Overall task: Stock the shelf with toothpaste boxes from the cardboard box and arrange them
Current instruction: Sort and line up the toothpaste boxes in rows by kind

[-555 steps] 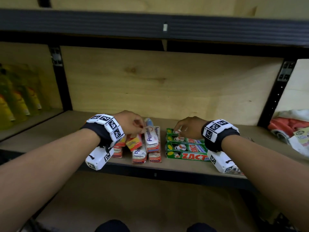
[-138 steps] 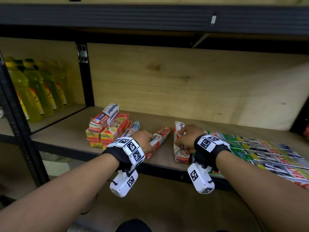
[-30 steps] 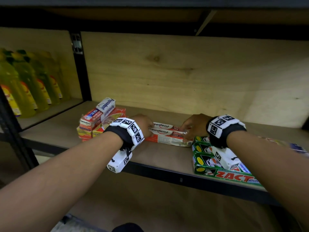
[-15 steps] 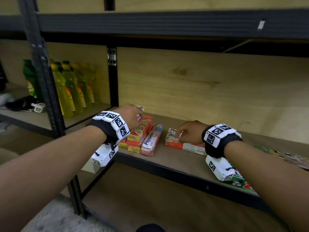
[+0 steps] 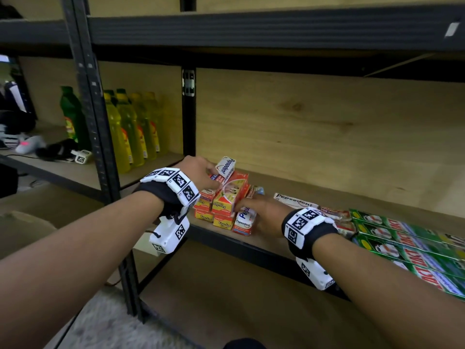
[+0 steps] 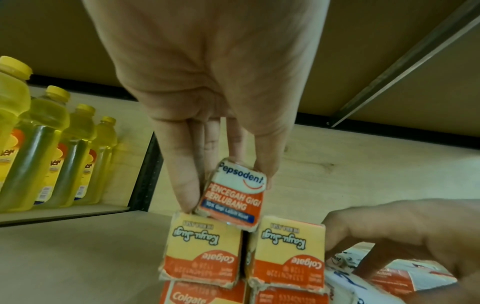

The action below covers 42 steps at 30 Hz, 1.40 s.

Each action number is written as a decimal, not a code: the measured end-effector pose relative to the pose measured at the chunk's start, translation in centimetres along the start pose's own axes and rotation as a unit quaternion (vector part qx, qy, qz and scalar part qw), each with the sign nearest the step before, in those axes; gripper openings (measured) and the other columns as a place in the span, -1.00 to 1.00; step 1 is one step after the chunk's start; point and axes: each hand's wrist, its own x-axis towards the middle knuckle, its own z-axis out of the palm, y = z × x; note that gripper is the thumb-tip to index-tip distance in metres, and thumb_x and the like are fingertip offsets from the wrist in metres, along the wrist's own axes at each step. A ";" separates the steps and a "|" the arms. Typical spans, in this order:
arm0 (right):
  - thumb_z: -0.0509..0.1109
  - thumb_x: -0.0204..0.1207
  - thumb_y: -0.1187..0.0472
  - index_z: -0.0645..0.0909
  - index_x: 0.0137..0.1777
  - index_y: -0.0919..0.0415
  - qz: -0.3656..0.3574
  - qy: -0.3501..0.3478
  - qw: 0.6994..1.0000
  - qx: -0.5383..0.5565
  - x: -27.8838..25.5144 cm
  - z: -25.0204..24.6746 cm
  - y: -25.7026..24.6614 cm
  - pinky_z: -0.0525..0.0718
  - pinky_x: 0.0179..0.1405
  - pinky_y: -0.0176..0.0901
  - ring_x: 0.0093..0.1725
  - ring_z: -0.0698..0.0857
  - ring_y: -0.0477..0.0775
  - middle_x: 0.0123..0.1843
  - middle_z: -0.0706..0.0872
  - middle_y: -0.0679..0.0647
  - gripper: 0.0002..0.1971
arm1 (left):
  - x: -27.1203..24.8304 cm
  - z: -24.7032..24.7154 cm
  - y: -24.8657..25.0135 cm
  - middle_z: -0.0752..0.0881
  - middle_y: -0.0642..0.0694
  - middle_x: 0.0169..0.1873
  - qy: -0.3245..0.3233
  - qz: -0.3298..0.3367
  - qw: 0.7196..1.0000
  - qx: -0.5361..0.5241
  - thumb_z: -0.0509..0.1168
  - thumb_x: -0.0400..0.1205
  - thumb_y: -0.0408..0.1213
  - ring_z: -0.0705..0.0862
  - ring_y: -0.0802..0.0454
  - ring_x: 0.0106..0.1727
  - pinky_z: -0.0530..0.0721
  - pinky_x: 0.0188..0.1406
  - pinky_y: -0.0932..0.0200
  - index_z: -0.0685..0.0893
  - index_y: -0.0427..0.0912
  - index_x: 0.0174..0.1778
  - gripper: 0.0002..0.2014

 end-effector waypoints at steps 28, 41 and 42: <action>0.52 0.55 0.28 0.55 0.21 0.21 0.087 0.218 0.846 0.480 -5.6 -8.3 2.4 0.86 -0.14 0.15 -0.13 0.85 0.29 0.18 0.71 0.30 -0.71 | -2.8 0.4 2.7 0.78 0.06 0.18 0.086 -0.034 0.993 -0.074 0.50 0.54 -0.16 0.54 0.25 -0.49 0.48 -0.55 0.38 0.86 0.15 0.02 -0.83; 0.64 0.33 -0.17 0.62 0.19 -0.12 0.137 0.187 0.957 0.174 -6.5 -8.8 1.6 0.72 -0.24 -0.22 -0.19 0.77 -0.12 -0.10 0.79 -0.13 -0.53 | -4.9 0.4 4.6 0.80 0.12 0.04 0.052 -0.015 0.996 -0.066 0.52 0.47 0.07 0.73 0.18 -0.22 0.66 -0.44 0.31 0.85 0.17 -0.03 -0.80; 0.66 0.32 -0.13 0.63 0.18 -0.13 0.138 0.185 0.956 0.183 -6.1 -8.3 1.6 0.73 -0.21 -0.21 -0.16 0.77 -0.12 -0.08 0.78 -0.13 -0.54 | -4.8 0.3 4.4 0.80 0.14 0.00 0.038 -0.011 0.996 -0.075 0.52 0.46 0.09 0.75 0.16 -0.19 0.75 -0.37 0.25 0.85 0.18 -0.05 -0.80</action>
